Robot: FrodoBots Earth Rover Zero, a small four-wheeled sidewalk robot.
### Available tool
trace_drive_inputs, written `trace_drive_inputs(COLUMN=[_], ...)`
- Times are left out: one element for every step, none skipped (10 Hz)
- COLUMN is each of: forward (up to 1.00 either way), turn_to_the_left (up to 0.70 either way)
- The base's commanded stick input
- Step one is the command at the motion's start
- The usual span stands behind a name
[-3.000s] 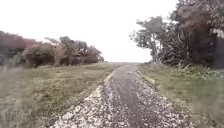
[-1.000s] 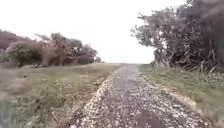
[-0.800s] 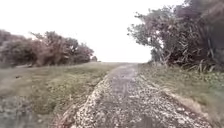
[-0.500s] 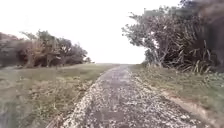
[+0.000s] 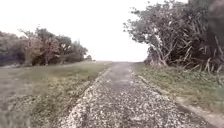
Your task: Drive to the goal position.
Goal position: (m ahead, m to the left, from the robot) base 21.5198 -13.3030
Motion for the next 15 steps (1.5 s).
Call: trace_drive_inputs(forward=[1.00,1.00,1.00,1.00,1.00,1.00,1.00,1.00,1.00,1.00,1.00,1.00,1.00,1.00,1.00], turn_to_the_left=[0.00,0.00,-0.05,-0.11,-0.34,-0.23,0.00,0.00,0.00,0.00,0.00,-0.03,-0.05,-0.25,-0.23])
